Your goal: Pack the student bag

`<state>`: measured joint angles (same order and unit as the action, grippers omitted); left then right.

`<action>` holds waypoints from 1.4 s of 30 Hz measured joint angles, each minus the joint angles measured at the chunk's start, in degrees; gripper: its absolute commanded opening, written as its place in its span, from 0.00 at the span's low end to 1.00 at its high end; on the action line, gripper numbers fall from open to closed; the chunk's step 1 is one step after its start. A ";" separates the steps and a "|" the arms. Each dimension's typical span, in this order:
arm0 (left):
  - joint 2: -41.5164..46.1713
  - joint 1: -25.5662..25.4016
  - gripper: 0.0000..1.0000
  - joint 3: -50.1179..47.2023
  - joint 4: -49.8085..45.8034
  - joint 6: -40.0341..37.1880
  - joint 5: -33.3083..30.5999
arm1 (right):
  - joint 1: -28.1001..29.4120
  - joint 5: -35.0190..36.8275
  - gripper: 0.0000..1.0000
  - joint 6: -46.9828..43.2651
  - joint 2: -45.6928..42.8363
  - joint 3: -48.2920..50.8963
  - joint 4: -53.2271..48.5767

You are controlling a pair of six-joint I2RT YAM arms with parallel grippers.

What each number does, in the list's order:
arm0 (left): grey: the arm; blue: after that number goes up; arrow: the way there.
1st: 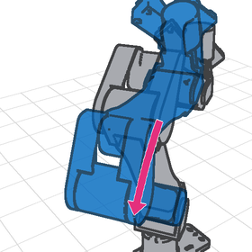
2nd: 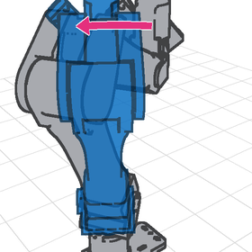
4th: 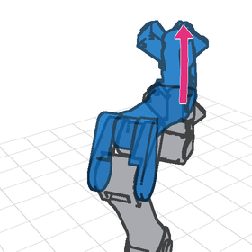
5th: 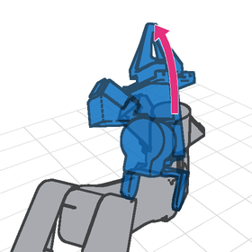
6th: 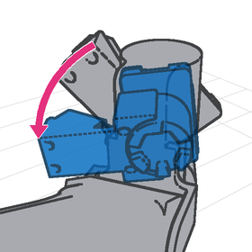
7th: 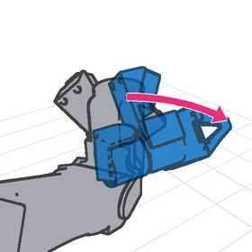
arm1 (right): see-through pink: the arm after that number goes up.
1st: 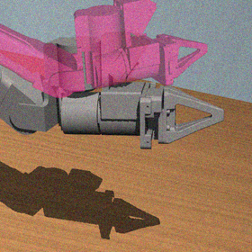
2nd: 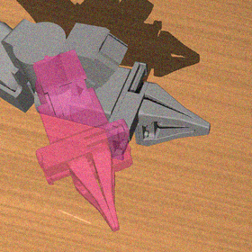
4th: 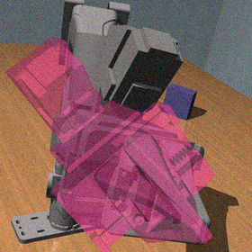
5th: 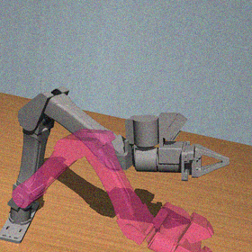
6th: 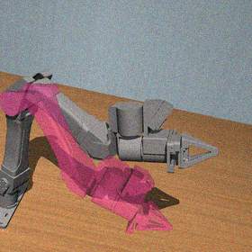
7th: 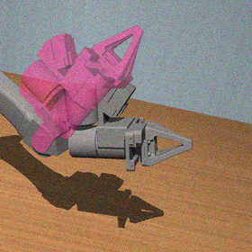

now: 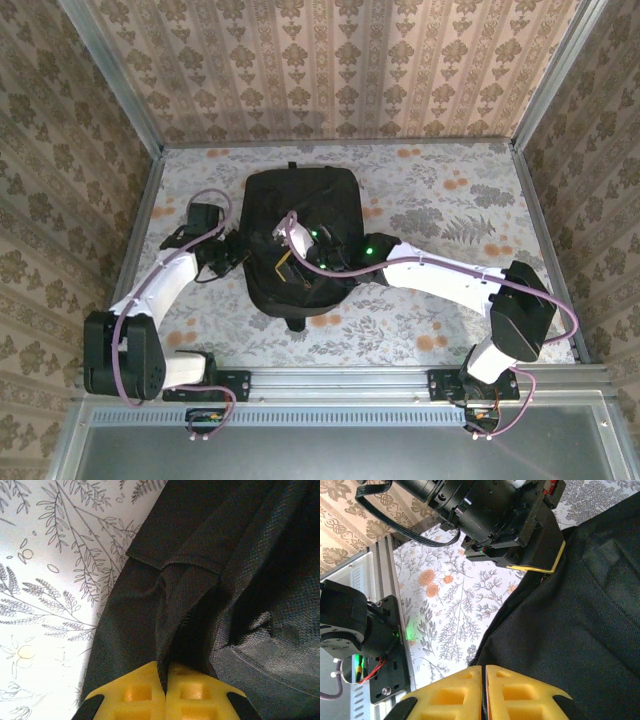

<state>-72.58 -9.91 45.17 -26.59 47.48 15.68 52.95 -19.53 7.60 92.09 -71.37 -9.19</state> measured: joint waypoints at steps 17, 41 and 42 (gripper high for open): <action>18.49 1.81 0.00 -9.25 9.44 7.87 12.00 | -3.80 -7.72 0.34 20.57 9.75 -9.27 2.12; 19.82 2.19 0.00 -13.18 19.80 8.28 22.45 | -10.23 -12.96 0.19 26.12 17.29 -7.32 4.42; 19.82 2.19 0.00 -13.64 21.00 8.52 22.82 | -10.62 -13.88 0.19 26.67 17.29 -7.26 4.72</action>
<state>-52.75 -7.73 31.53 -5.58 56.01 38.50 42.33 -33.41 34.26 109.38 -78.63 -4.47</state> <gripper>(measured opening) 0.042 0.194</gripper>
